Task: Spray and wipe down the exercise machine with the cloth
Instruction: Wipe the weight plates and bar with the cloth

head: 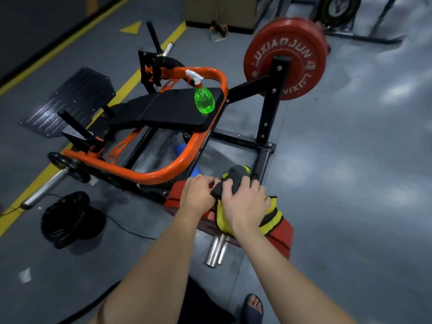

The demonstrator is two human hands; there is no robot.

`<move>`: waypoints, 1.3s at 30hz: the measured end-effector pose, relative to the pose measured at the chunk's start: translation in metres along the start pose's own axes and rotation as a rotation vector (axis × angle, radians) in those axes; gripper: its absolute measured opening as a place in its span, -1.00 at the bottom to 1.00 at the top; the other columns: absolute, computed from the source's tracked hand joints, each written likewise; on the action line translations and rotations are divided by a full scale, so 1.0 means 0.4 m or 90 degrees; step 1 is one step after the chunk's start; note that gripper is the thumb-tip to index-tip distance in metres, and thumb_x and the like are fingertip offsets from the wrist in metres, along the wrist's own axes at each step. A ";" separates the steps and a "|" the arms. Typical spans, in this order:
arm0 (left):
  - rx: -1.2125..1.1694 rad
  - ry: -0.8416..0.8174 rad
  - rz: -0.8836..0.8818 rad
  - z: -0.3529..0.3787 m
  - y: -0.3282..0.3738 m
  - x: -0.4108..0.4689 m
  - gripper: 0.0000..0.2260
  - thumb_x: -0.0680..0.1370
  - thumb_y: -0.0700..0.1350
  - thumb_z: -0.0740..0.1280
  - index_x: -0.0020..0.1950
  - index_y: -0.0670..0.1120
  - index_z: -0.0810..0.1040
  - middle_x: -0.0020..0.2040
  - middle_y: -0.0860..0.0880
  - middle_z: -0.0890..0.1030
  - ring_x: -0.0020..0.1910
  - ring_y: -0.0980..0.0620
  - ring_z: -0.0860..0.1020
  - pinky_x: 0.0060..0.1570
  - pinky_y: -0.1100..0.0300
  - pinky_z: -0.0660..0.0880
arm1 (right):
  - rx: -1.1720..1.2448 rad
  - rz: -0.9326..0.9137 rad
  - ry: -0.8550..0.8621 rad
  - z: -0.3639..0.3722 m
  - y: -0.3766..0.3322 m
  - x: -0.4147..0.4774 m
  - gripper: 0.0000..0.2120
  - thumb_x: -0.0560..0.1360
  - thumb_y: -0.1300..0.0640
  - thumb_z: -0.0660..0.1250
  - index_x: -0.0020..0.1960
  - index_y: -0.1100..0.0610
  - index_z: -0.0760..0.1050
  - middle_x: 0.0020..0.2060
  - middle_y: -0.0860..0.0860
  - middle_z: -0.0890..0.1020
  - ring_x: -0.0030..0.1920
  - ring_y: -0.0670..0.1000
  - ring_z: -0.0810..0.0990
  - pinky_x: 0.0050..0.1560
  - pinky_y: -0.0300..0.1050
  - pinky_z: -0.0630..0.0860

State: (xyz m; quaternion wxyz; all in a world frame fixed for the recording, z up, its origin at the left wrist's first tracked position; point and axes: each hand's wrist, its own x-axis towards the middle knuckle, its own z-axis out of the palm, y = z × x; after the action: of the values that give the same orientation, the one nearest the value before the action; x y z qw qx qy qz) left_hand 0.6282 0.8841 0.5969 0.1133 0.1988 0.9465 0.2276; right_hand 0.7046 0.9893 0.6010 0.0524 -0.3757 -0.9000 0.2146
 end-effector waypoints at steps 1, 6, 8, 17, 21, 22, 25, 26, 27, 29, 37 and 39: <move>-0.020 -0.005 -0.010 -0.003 -0.008 0.001 -0.78 0.51 -0.18 0.32 -0.34 -0.01 0.49 -0.35 0.01 0.45 -0.16 -0.19 0.55 -0.20 0.00 0.34 | 0.011 -0.025 -0.007 -0.002 -0.001 0.001 -0.38 0.52 -0.28 -0.05 0.12 0.11 0.60 0.04 0.11 0.64 0.13 0.19 0.53 0.12 0.14 0.40; -0.097 0.032 -0.087 0.005 -0.031 0.015 -0.63 0.60 -0.02 0.24 -0.39 -0.09 0.43 -0.39 -0.07 0.50 -0.27 -0.09 0.50 -0.23 -0.01 0.33 | 0.120 -0.246 -0.007 0.001 0.171 0.018 -0.51 0.55 -0.23 0.08 0.12 0.12 0.55 -0.07 0.04 0.57 0.02 0.13 0.52 -0.01 0.07 0.46; -0.121 0.018 -0.110 0.001 -0.036 0.019 -0.62 0.59 0.01 0.23 -0.40 -0.09 0.39 -0.44 -0.03 0.45 -0.33 -0.03 0.46 -0.28 0.00 0.34 | 0.233 -0.161 0.009 0.011 0.284 0.015 -0.49 0.56 -0.21 0.07 0.12 0.17 0.55 -0.05 0.08 0.58 0.04 0.17 0.53 0.02 0.07 0.45; -0.169 -0.012 -0.115 -0.006 -0.058 0.033 -0.64 0.53 0.04 0.20 -0.42 -0.08 0.31 -0.49 0.03 0.33 -0.44 0.02 0.32 -0.36 0.07 0.28 | 0.138 0.173 0.073 0.018 0.221 -0.001 -0.37 0.55 -0.23 -0.03 0.12 0.22 0.60 0.05 0.25 0.63 0.15 0.29 0.52 0.10 0.18 0.41; -0.186 0.000 -0.125 -0.008 -0.106 0.045 -0.61 0.58 0.03 0.22 -0.39 -0.14 0.35 -0.45 -0.05 0.35 -0.42 0.04 0.34 -0.32 0.03 0.31 | 0.075 0.020 0.085 0.013 0.144 -0.035 -0.42 0.54 -0.26 0.04 0.15 0.16 0.58 -0.02 0.16 0.61 0.06 0.25 0.53 0.09 0.16 0.41; -0.185 0.006 -0.132 -0.010 -0.124 0.050 -0.58 0.56 0.09 0.21 -0.36 -0.18 0.41 -0.42 -0.10 0.40 -0.40 0.04 0.38 -0.30 -0.02 0.36 | 0.071 -0.023 0.082 0.011 0.140 -0.029 -0.43 0.55 -0.27 0.04 0.16 0.15 0.57 -0.01 0.14 0.61 0.07 0.23 0.53 0.08 0.15 0.42; -0.207 0.011 -0.145 -0.009 -0.172 0.054 -0.46 0.54 0.22 0.14 -0.20 -0.24 0.59 -0.34 -0.11 0.53 -0.30 0.04 0.50 -0.17 -0.05 0.48 | 0.038 -0.118 0.060 0.006 0.126 -0.013 -0.43 0.57 -0.30 0.03 0.15 0.12 0.56 -0.01 0.09 0.60 0.07 0.19 0.53 0.04 0.12 0.42; -0.220 0.016 -0.154 -0.008 -0.183 0.051 -0.49 0.60 0.18 0.16 -0.18 -0.21 0.64 -0.30 -0.03 0.60 -0.25 0.04 0.54 -0.12 -0.03 0.48 | 0.022 -0.126 0.058 0.005 0.110 -0.012 -0.43 0.56 -0.31 0.03 0.14 0.11 0.56 -0.02 0.09 0.60 0.06 0.19 0.54 0.03 0.12 0.42; -0.226 0.026 -0.161 -0.007 -0.191 0.047 -0.56 0.66 0.10 0.17 -0.14 -0.15 0.69 -0.22 0.01 0.66 -0.18 0.03 0.58 -0.07 0.00 0.47 | 0.007 -0.123 0.061 0.003 0.087 -0.011 -0.44 0.55 -0.31 0.04 0.12 0.11 0.56 -0.03 0.09 0.61 0.06 0.19 0.54 0.03 0.12 0.42; -0.179 0.060 -0.148 -0.007 -0.207 0.041 -0.62 0.72 0.00 0.15 -0.03 -0.09 0.72 -0.08 -0.03 0.70 -0.03 -0.03 0.61 0.02 0.07 0.46 | -0.017 -0.110 0.066 0.003 0.041 -0.017 -0.46 0.54 -0.31 0.07 0.08 0.10 0.57 -0.06 0.10 0.61 0.03 0.18 0.54 0.02 0.13 0.42; -0.272 0.091 -0.013 -0.027 -0.075 0.023 -0.75 0.72 -0.01 0.23 0.07 -0.06 0.67 -0.07 0.05 0.70 -0.02 0.09 0.64 0.05 0.12 0.53 | -0.060 -0.146 -0.017 0.028 -0.092 0.003 -0.52 0.55 -0.24 0.10 0.06 0.10 0.60 -0.01 0.12 0.63 0.05 0.19 0.55 0.03 0.16 0.40; -0.443 0.086 -0.092 -0.019 -0.085 0.008 -0.73 0.71 0.04 0.24 0.13 -0.05 0.68 0.04 0.03 0.72 0.12 0.09 0.65 0.25 0.08 0.52 | -0.025 -0.197 -0.029 0.034 -0.098 0.011 -0.54 0.55 -0.20 0.14 0.09 0.10 0.63 0.00 0.11 0.66 0.07 0.18 0.58 0.03 0.13 0.42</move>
State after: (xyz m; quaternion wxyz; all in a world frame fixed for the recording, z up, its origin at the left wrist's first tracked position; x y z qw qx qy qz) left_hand 0.6119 0.8547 0.5872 0.1272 0.0656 0.8293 0.5402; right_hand 0.6725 0.9633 0.6051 0.0572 -0.2283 -0.9523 0.1945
